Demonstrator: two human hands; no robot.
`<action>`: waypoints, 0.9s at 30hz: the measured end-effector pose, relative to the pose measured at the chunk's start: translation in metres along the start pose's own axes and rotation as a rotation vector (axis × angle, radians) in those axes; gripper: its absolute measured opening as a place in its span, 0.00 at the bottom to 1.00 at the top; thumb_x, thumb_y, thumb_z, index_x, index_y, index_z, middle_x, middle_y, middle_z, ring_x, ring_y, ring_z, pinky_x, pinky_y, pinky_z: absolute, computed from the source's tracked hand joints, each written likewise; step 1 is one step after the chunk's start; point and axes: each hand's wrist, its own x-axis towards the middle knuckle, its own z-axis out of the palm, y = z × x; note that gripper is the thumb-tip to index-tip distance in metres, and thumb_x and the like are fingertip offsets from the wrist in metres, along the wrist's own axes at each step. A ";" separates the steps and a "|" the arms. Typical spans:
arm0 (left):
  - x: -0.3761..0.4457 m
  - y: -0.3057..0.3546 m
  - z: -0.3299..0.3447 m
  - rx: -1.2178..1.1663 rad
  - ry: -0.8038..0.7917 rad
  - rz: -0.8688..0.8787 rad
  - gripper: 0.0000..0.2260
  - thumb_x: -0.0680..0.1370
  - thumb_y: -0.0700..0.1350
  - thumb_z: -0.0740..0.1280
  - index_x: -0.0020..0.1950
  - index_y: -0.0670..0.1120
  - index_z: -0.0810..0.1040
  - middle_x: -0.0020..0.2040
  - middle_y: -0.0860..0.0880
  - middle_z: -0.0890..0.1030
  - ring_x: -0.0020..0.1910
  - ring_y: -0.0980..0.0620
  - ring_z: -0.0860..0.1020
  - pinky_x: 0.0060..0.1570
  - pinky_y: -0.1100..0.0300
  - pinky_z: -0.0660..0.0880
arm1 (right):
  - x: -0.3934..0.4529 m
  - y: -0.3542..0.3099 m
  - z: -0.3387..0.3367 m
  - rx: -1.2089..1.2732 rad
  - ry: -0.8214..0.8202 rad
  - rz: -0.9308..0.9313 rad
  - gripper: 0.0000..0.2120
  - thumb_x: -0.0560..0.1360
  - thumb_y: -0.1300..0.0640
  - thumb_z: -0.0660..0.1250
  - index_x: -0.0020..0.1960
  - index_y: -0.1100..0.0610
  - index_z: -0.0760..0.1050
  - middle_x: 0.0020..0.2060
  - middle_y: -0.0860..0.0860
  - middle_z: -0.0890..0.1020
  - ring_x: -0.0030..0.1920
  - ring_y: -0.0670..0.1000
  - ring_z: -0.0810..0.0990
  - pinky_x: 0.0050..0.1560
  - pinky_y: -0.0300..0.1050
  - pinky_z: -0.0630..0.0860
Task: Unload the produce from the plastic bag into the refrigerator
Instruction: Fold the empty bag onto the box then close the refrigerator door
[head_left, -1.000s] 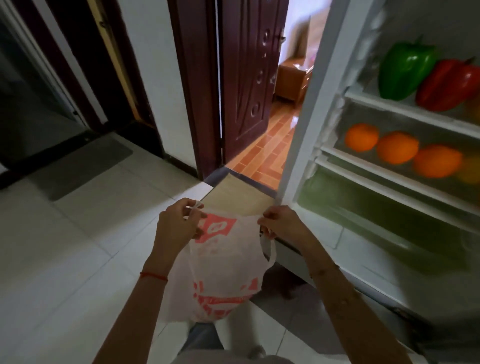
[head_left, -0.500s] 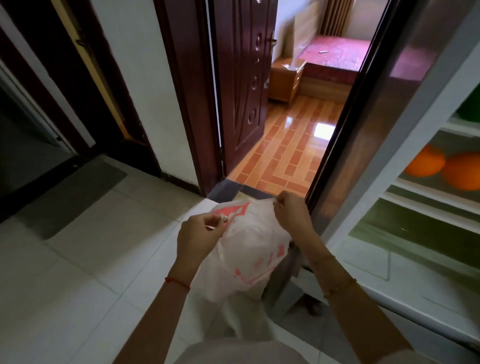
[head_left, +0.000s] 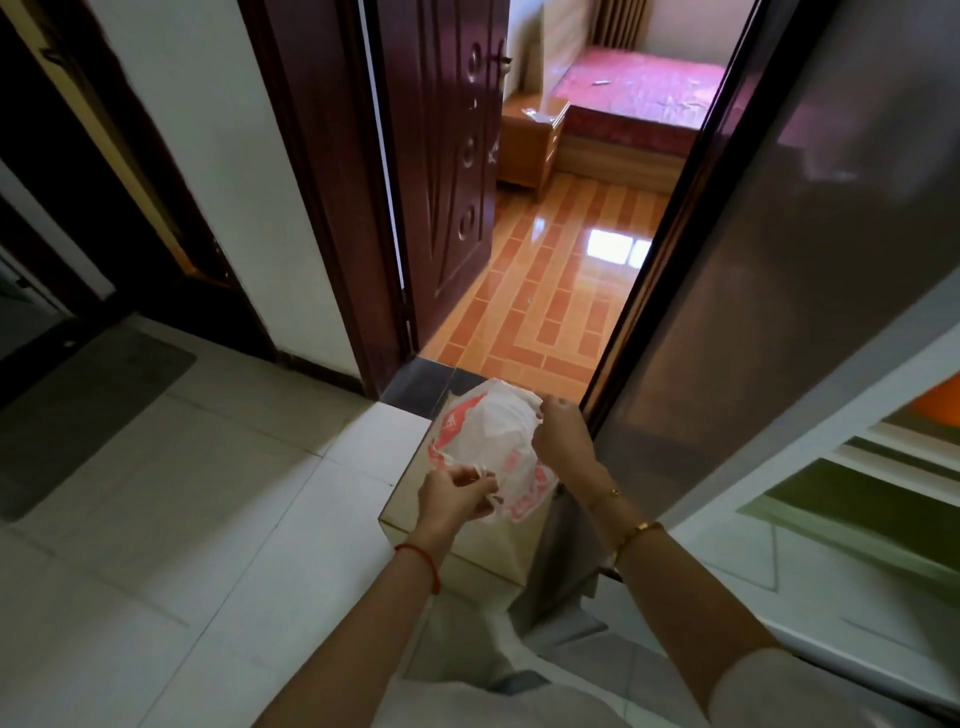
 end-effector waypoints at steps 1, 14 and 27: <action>0.008 -0.004 0.005 -0.025 -0.002 -0.029 0.11 0.73 0.38 0.74 0.53 0.38 0.80 0.51 0.39 0.83 0.45 0.47 0.85 0.43 0.56 0.83 | 0.005 0.002 0.005 0.007 -0.012 0.020 0.14 0.75 0.70 0.60 0.60 0.63 0.72 0.59 0.59 0.75 0.57 0.59 0.74 0.54 0.50 0.78; 0.044 -0.034 0.044 0.020 -0.351 -0.218 0.11 0.79 0.41 0.66 0.60 0.41 0.77 0.55 0.44 0.81 0.50 0.49 0.82 0.46 0.61 0.80 | 0.013 0.050 0.026 0.024 -0.105 0.246 0.23 0.77 0.62 0.65 0.70 0.62 0.64 0.67 0.60 0.69 0.66 0.58 0.69 0.69 0.51 0.70; 0.030 0.032 -0.005 0.735 -0.025 0.501 0.19 0.78 0.46 0.68 0.68 0.46 0.74 0.65 0.46 0.78 0.64 0.49 0.76 0.60 0.58 0.74 | -0.030 0.027 -0.031 0.250 0.086 0.087 0.15 0.79 0.56 0.64 0.66 0.54 0.69 0.63 0.55 0.75 0.62 0.56 0.77 0.62 0.55 0.77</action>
